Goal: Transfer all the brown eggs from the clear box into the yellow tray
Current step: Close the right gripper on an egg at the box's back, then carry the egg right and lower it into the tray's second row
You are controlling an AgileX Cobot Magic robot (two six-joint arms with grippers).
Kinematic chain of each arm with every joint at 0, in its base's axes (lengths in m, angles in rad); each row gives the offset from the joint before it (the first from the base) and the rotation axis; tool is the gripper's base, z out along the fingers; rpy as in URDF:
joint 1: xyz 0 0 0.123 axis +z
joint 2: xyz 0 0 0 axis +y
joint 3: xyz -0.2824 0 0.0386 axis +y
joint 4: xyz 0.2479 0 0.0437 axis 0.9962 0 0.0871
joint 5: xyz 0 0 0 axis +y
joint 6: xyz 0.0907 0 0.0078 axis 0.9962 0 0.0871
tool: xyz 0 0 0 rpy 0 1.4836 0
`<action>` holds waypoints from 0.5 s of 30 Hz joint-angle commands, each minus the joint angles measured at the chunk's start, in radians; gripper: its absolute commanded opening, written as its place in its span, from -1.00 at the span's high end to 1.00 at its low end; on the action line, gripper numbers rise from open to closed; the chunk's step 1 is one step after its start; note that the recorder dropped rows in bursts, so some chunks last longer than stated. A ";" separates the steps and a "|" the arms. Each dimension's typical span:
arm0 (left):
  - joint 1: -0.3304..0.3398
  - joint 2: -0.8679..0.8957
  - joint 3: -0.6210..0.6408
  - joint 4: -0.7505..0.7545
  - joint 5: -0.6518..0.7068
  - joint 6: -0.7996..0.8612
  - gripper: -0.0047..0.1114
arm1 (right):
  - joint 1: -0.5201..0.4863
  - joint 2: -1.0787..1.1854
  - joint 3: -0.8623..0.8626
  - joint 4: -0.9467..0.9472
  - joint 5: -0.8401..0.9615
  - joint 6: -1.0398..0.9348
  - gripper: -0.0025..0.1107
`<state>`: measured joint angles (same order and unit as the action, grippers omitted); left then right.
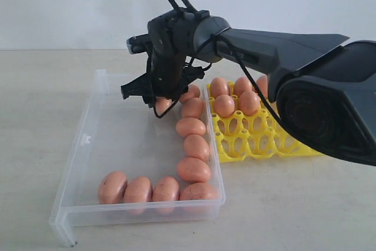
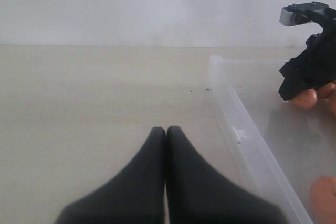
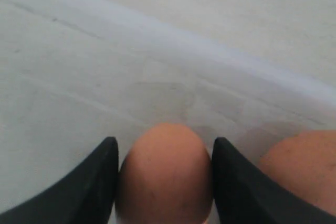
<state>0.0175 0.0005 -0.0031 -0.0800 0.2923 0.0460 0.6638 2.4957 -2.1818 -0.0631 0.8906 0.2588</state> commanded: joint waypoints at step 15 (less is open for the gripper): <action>-0.004 -0.001 0.003 -0.005 -0.007 -0.001 0.99 | 0.187 -0.282 0.097 -0.231 0.042 0.141 0.96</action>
<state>0.0175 0.0005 -0.0031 -0.0800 0.2923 0.0460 0.7759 2.2862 -2.1422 -0.1066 0.9701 0.2731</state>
